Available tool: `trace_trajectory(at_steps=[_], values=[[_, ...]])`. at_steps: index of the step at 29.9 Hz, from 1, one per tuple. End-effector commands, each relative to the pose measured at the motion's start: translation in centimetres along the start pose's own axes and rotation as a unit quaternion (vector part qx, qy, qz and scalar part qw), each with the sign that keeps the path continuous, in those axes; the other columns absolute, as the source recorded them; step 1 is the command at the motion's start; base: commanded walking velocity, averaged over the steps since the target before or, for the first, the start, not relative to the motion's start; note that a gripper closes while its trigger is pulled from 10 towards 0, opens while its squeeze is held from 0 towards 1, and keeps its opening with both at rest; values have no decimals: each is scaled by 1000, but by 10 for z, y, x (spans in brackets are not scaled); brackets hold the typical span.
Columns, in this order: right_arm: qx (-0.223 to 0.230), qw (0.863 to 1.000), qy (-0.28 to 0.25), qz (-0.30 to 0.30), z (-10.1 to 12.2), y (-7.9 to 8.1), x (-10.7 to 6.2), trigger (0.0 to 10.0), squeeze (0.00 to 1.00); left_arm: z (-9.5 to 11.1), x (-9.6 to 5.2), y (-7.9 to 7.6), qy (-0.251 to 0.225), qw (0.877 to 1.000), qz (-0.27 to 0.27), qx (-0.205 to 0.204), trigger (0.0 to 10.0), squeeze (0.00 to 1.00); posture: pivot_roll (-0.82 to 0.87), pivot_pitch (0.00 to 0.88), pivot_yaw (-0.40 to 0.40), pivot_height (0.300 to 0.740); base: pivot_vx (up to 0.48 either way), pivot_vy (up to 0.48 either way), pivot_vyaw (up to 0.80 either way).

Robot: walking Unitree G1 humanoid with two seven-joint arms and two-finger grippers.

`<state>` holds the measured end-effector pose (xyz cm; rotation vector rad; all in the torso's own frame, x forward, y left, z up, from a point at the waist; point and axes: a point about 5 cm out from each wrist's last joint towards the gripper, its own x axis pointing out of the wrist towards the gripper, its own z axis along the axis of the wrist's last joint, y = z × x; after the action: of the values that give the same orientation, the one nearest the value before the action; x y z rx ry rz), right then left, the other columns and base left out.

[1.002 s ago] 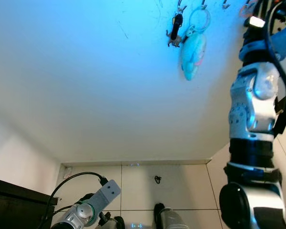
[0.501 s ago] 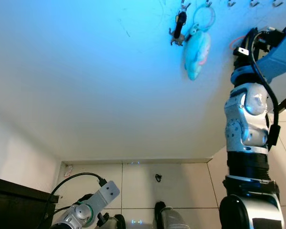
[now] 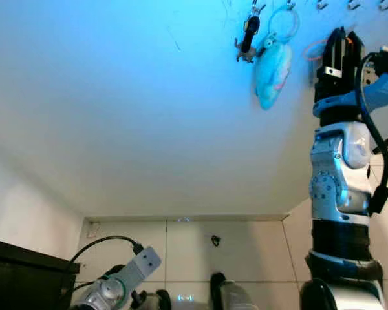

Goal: Hang keys on a hook

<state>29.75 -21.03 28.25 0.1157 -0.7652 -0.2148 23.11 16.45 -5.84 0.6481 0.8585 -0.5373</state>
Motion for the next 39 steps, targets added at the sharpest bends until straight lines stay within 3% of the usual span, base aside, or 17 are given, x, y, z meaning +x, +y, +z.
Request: trace_trajectory(at_steps=[1,4,6,9,10,11,13,14,15,17,19,22,33,35,37,38,39], values=[[-21,999,-24,-27,9,-10,-1,10000,0,-14,-2,-7,24,1000,-13,-2,10000,0,-161,196,88,740,0,0,0],[-61,996,-9,-72,6,-31,-18,10000,0,-16,-2,-6,27,999,-17,5,10000,0,-189,204,108,740,0,0,0],[-49,997,9,-66,2,-36,-26,10000,0,-15,-2,-6,27,999,-21,15,10000,0,-202,205,117,740,0,0,0],[75,996,36,18,2,-23,-29,10000,0,-9,-1,-1,21,999,-21,29,10000,0,-208,205,122,740,0,0,0],[75,996,36,18,2,-23,-29,10000,0,-9,-1,-1,21,999,-21,29,10000,0,-208,205,122,740,0,0,0],[117,991,38,53,5,-17,-29,10000,0,-7,-1,1,18,999,-19,29,10000,0,-203,203,121,740,0,0,0],[227,968,43,95,10,-11,-32,10000,0,-5,-1,1,15,999,-15,25,10000,0,-199,201,117,740,0,0,0],[227,968,43,95,10,-11,-32,10000,0,-5,-1,1,15,999,-15,25,10000,0,-199,201,117,740,0,0,0],[295,948,41,113,13,-9,-38,10000,0,-6,-1,1,14,1000,-15,23,10000,0,-191,201,113,740,0,0,0],[295,948,41,113,13,-9,-38,10000,0,-6,-1,1,14,1000,-15,23,10000,0,-191,201,113,740,0,0,0],[340,932,45,121,14,-8,-46,10000,0,-6,-1,0,16,1000,-16,20,10000,0,-187,203,109,740,0,0,0],[349,929,57,112,10,-10,-53,10000,0,-8,-1,-1,22,999,-21,19,10000,0,-185,206,108,740,0,0,0],[367,917,61,143,17,-16,-51,10000,0,-8,-1,-1,19,999,-19,18,10000,0,-188,208,108,740,0,0,0],[297,928,143,173,-2,-15,-66,10000,0,-5,-1,-1,-1,1000,-11,4,10000,0,-191,209,99,740,0,0,0],[273,930,167,181,-7,-16,-71,10000,0,-5,-1,-1,-7,1000,-9,-1,10000,0,-191,209,99,740,0,0,0],[235,932,208,180,-20,-21,-82,10000,0,-3,-2,-1,-22,1000,-2,-3,10000,0,-189,210,91,740,0,0,0],[235,932,208,180,-20,-21,-82,10000,0,-3,-2,-1,-22,1000,-2,-3,10000,0,-189,210,91,740,0,0,0]])
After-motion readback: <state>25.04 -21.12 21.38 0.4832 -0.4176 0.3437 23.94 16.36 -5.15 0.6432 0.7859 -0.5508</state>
